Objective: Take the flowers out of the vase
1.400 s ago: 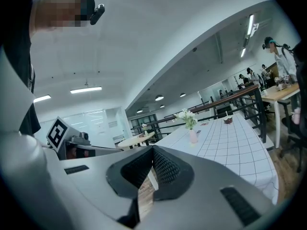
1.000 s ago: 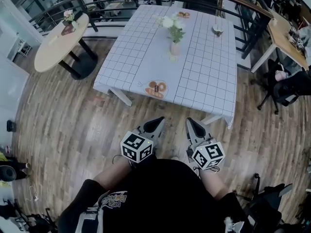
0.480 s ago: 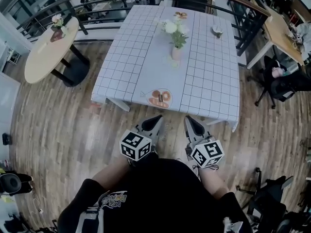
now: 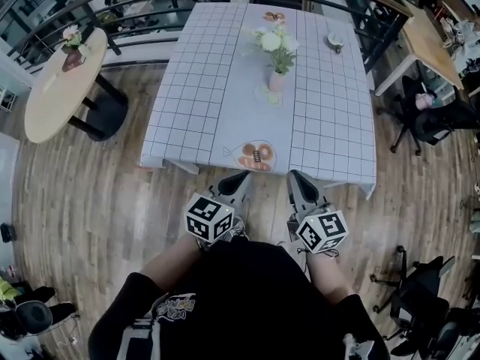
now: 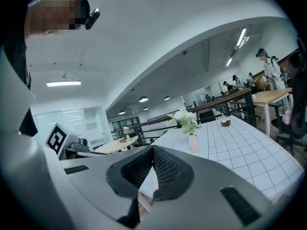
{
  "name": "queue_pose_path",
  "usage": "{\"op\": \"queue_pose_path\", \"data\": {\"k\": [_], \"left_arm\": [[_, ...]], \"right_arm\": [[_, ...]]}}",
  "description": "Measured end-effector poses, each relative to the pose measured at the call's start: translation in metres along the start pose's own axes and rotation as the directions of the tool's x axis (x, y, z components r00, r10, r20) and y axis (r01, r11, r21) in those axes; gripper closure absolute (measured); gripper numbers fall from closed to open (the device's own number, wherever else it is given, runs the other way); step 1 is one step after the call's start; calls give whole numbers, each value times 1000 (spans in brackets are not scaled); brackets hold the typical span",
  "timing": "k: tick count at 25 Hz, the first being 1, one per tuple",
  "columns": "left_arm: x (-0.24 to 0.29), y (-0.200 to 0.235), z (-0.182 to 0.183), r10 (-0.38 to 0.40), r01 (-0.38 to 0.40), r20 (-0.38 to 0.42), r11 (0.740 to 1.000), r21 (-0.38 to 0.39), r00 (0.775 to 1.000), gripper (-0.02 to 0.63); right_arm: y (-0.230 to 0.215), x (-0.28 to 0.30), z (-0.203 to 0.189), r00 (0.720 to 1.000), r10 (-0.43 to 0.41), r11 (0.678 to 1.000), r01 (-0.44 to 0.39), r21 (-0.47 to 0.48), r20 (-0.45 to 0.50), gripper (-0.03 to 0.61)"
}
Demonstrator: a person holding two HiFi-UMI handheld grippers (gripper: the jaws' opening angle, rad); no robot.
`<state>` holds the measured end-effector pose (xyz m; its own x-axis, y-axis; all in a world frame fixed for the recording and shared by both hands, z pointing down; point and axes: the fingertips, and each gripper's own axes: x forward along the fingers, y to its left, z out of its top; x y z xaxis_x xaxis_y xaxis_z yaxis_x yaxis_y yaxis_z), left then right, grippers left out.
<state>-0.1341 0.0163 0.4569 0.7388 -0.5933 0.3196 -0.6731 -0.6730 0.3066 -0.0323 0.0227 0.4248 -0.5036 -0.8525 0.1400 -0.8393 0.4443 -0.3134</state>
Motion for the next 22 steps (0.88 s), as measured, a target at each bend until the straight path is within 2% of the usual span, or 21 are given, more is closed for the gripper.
{"op": "queue_pose_path", "data": {"k": [11,18,22], "left_arm": [[9,49,25,-32,32,7,999,-3,999,607],[9,56,28,-8,8,22,1000,-5,1000,607],[25,63,44,15,-15,25,1000,-13,1000,607]], "right_arm": [[-1,51,22,999,-46,999,46,-18,17,563],[-3,63,31,1000,-24,999,25,-39,17,563],[-18,81,49,1000,-1,999,2,-49,4,563]]}}
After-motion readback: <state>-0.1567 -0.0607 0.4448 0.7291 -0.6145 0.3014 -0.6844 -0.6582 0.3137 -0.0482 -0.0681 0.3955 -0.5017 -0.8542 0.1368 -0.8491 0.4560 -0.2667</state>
